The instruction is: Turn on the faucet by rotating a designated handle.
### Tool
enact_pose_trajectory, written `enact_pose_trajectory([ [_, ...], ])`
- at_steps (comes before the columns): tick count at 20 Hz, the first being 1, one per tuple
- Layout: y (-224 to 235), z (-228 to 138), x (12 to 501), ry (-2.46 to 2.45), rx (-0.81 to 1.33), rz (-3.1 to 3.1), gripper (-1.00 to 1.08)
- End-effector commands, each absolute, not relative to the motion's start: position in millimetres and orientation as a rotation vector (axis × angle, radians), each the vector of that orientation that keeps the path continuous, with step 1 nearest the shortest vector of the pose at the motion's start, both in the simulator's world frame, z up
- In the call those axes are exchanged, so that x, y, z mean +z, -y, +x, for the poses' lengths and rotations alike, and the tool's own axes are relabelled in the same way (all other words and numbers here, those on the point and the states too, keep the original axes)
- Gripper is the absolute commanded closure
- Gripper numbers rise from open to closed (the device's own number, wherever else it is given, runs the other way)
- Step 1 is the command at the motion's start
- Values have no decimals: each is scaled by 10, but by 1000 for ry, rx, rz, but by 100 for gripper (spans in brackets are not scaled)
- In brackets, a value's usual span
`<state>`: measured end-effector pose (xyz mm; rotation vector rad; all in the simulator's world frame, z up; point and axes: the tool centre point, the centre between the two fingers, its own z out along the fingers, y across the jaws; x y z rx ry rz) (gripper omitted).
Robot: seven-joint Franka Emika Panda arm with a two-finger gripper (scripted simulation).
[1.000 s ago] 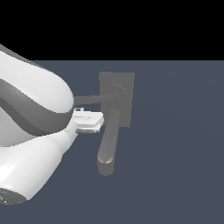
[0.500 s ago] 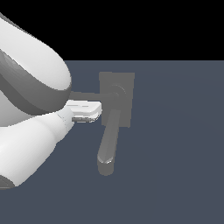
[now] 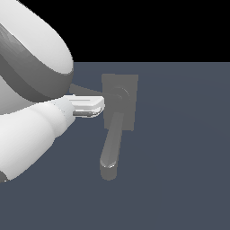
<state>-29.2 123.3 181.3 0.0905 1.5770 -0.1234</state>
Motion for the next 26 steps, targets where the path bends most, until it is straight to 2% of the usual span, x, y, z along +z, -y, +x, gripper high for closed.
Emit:
enact_pose_trajectory([
  [1, -1210, -294, 1907, -1574, -122, 91, 108],
  [16, -1063, -312, 2411, -1570, -119, 91, 108],
  [18, -1061, -333, 2326, -1582, -123, 91, 108],
  [26, -876, -351, 2529, -1578, -121, 91, 108],
])
